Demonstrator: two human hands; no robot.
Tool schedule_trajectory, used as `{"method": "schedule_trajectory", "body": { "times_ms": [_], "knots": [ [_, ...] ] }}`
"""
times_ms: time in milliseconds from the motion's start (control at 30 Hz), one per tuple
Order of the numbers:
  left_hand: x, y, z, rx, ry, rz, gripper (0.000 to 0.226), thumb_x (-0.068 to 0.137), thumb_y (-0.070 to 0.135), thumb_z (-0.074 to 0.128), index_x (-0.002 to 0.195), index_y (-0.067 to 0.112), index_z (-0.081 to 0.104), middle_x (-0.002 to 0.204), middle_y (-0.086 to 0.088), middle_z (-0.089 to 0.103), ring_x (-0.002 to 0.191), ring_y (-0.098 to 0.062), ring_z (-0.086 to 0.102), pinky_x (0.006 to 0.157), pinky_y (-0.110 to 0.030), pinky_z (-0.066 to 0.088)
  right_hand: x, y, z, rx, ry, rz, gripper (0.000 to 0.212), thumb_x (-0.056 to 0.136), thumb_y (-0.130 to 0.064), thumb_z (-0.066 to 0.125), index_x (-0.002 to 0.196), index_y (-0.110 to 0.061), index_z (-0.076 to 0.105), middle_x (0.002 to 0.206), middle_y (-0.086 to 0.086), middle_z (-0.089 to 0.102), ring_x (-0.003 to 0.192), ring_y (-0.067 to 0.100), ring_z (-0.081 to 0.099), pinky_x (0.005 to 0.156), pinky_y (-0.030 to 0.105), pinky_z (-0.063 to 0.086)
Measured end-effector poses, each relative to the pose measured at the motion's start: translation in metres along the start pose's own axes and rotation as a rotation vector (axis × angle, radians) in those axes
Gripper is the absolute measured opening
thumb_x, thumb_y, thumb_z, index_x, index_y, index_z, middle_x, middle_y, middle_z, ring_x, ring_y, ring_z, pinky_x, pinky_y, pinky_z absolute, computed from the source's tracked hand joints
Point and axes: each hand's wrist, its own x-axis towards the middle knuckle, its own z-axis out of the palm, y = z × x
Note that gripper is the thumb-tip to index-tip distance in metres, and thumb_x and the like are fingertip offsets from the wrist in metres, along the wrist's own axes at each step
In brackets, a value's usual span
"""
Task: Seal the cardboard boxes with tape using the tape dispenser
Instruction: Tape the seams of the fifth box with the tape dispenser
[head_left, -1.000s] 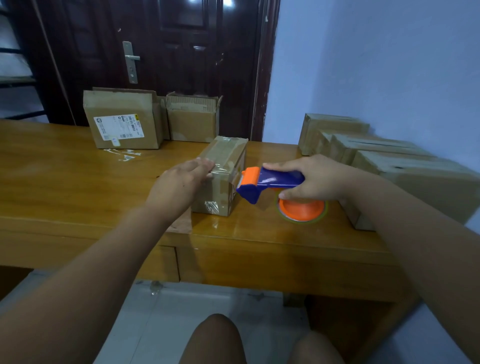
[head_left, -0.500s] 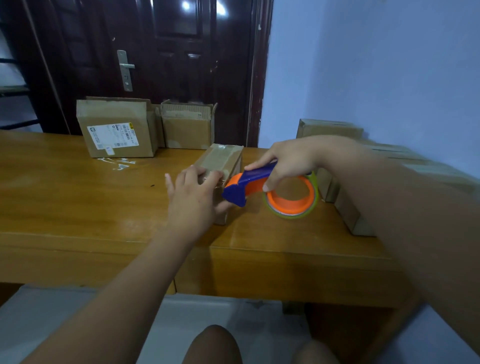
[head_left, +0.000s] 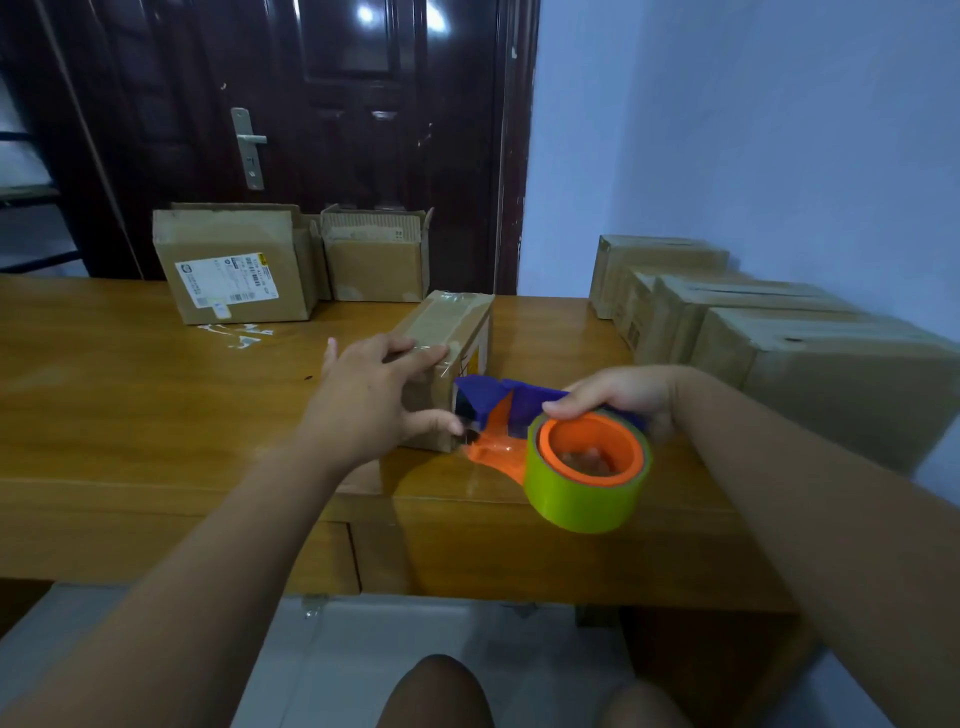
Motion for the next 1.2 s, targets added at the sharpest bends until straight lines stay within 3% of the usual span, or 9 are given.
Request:
{"method": "schedule_trajectory", "body": {
  "times_ms": [67, 167, 267, 367, 567, 700, 833, 1000, 1200],
  "knots": [
    [0.001, -0.001, 0.002, -0.008, 0.015, 0.009, 0.104, 0.052, 0.089, 0.014, 0.144, 0.042, 0.027, 0.147, 0.002, 0.034, 0.138, -0.021, 0.024, 0.114, -0.056, 0.003, 0.001, 0.013, 0.005, 0.071, 0.04, -0.06, 0.058, 0.055, -0.049, 0.087, 0.091, -0.008, 0.067, 0.082, 0.006, 0.068, 0.069, 0.016, 0.064, 0.066, 0.028, 0.053],
    [0.002, -0.002, 0.005, -0.032, 0.075, 0.017, 0.111, 0.053, 0.095, -0.004, 0.142, 0.041, 0.035, 0.142, 0.0, 0.041, 0.134, -0.022, 0.032, 0.112, -0.058, 0.008, 0.005, 0.032, 0.01, 0.177, 0.053, -0.13, 0.087, 0.055, -0.05, 0.087, 0.122, -0.004, 0.057, 0.107, 0.015, 0.067, 0.095, 0.026, 0.064, 0.084, 0.038, 0.054],
    [0.002, -0.001, 0.003, -0.033, 0.087, 0.004, 0.098, 0.066, 0.087, -0.006, 0.141, 0.04, 0.037, 0.142, -0.001, 0.042, 0.134, -0.022, 0.034, 0.112, -0.058, 0.01, 0.0, 0.044, 0.016, 0.336, 0.017, -0.215, 0.081, 0.052, -0.043, 0.091, 0.119, -0.006, 0.064, 0.105, 0.018, 0.069, 0.089, 0.03, 0.068, 0.075, 0.04, 0.057],
    [0.001, 0.004, 0.001, -0.057, 0.08, -0.019, 0.082, 0.073, 0.074, 0.008, 0.141, 0.038, 0.037, 0.142, 0.0, 0.042, 0.133, -0.02, 0.034, 0.113, -0.056, 0.009, -0.008, 0.053, 0.018, 0.437, 0.056, -0.326, 0.062, 0.046, -0.042, 0.093, 0.097, -0.01, 0.077, 0.092, 0.015, 0.072, 0.081, 0.029, 0.071, 0.069, 0.039, 0.059],
    [0.0, 0.004, 0.003, 0.014, 0.083, -0.032, 0.06, 0.087, 0.045, 0.057, 0.142, 0.041, 0.033, 0.142, 0.002, 0.041, 0.133, -0.02, 0.034, 0.114, -0.054, 0.01, -0.014, 0.061, 0.001, 0.513, 0.414, -0.524, 0.056, 0.057, -0.044, 0.085, 0.105, -0.017, 0.074, 0.104, 0.012, 0.07, 0.089, 0.027, 0.069, 0.071, 0.035, 0.056],
    [0.0, 0.009, 0.006, 0.011, 0.146, -0.031, 0.054, 0.092, 0.032, 0.057, 0.142, 0.037, 0.037, 0.139, -0.001, 0.042, 0.126, -0.022, 0.039, 0.105, -0.04, 0.035, -0.012, 0.05, -0.007, 0.415, 0.825, -0.381, 0.05, 0.077, -0.049, 0.065, 0.115, -0.017, 0.065, 0.11, 0.009, 0.07, 0.095, 0.027, 0.067, 0.067, 0.037, 0.054],
    [0.0, 0.012, 0.007, 0.002, 0.18, -0.056, 0.048, 0.095, 0.034, 0.05, 0.141, 0.036, 0.039, 0.138, -0.001, 0.045, 0.124, -0.023, 0.04, 0.101, -0.037, 0.037, -0.003, 0.038, -0.006, 0.261, 1.08, -0.192, 0.037, 0.09, -0.042, 0.062, 0.107, -0.009, 0.065, 0.107, 0.011, 0.066, 0.097, 0.028, 0.063, 0.075, 0.042, 0.057],
    [0.0, 0.02, 0.006, -0.015, 0.194, -0.082, 0.047, 0.096, 0.035, 0.047, 0.142, 0.034, 0.038, 0.134, 0.001, 0.048, 0.123, -0.022, 0.041, 0.102, -0.036, 0.036, 0.003, 0.028, -0.011, 0.214, 1.162, -0.017, 0.046, 0.09, -0.041, 0.062, 0.119, -0.007, 0.053, 0.122, 0.015, 0.056, 0.106, 0.035, 0.059, 0.077, 0.044, 0.055],
    [0.001, 0.019, 0.009, -0.012, 0.211, -0.091, 0.047, 0.095, 0.037, 0.048, 0.141, 0.034, 0.039, 0.132, 0.0, 0.048, 0.122, -0.022, 0.04, 0.099, -0.037, 0.038, 0.007, 0.027, -0.017, 0.051, 1.208, 0.1, 0.036, 0.093, -0.036, 0.06, 0.11, -0.007, 0.048, 0.116, 0.017, 0.054, 0.104, 0.035, 0.057, 0.076, 0.042, 0.053]
  ]
}}
